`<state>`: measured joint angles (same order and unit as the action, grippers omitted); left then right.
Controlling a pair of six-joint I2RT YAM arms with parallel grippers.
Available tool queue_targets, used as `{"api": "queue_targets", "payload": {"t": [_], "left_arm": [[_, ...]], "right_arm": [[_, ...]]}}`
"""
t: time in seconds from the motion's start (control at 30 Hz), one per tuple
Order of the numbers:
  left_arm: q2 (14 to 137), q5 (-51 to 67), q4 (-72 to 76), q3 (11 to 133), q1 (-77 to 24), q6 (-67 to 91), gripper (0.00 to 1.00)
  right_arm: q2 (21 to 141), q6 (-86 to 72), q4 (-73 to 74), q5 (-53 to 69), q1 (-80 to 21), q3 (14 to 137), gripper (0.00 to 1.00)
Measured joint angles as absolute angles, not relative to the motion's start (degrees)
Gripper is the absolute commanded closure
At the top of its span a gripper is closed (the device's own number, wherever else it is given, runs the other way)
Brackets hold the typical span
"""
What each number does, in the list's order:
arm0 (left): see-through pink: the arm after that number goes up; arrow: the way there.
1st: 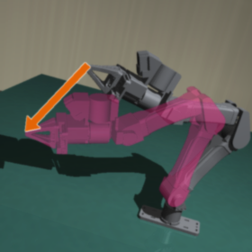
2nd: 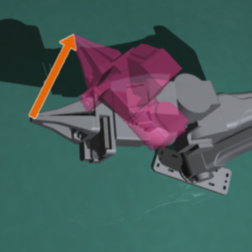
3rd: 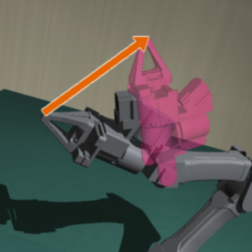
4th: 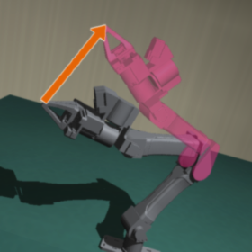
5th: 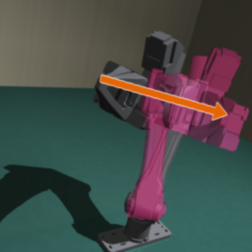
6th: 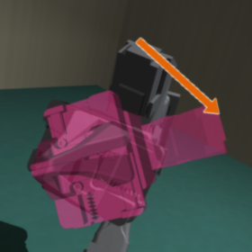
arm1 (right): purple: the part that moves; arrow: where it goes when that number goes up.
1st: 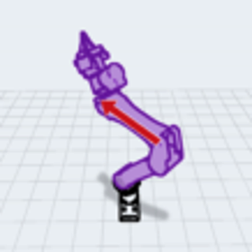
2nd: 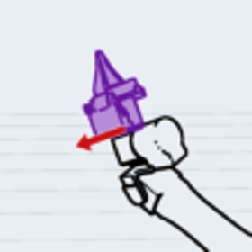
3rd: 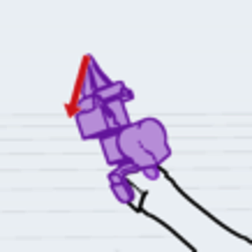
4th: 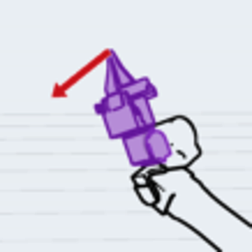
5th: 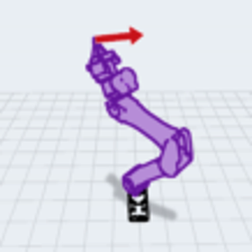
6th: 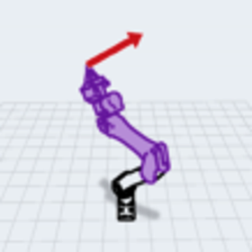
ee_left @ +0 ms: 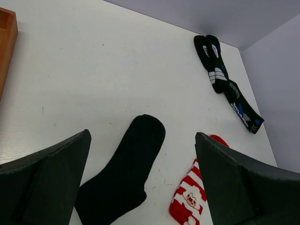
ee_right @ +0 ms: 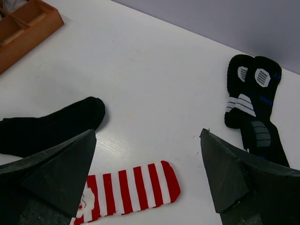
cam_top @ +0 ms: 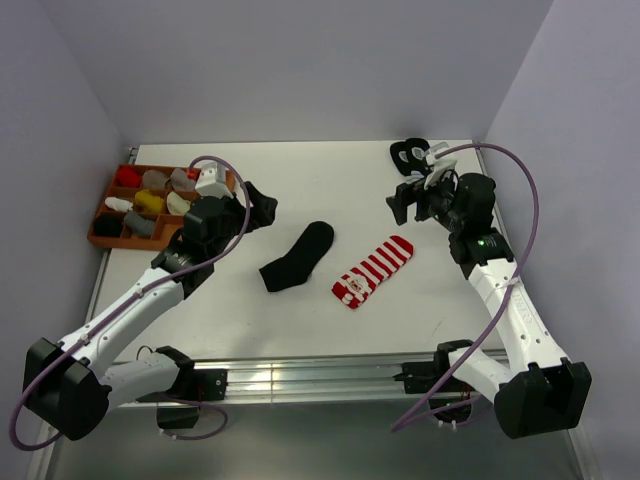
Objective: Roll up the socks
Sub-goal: Adjust the sock at the center of the board.
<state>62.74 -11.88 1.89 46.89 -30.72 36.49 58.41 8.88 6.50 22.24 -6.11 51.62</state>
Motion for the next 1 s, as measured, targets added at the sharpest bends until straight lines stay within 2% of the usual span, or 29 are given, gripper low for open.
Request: {"api": "queue_targets", "payload": {"t": [0.17, 0.47, 0.7, 1.0], "left_arm": [[62.74, -11.84, 1.67, 46.96, -30.72, 36.47, 0.01], [62.59, -11.86, 0.95, 46.98, -30.72, 36.42, 0.0], [61.19, -11.97, 0.34, 46.94, -30.72, 36.64, 0.01], [61.1, -12.36, -2.5, 46.94, -30.72, 36.62, 0.01]], "right_arm": [[58.43, 9.32, 8.03, 22.0, -6.11, 51.64, 0.04], [59.99, 13.76, 15.62, 19.57, -7.51, 52.93, 0.17], [65.98, 17.52, 19.86, 12.4, -22.22, 52.18, 0.36], [71.09, 17.43, 27.88, 10.17, -32.25, 49.8, 0.39]]}}
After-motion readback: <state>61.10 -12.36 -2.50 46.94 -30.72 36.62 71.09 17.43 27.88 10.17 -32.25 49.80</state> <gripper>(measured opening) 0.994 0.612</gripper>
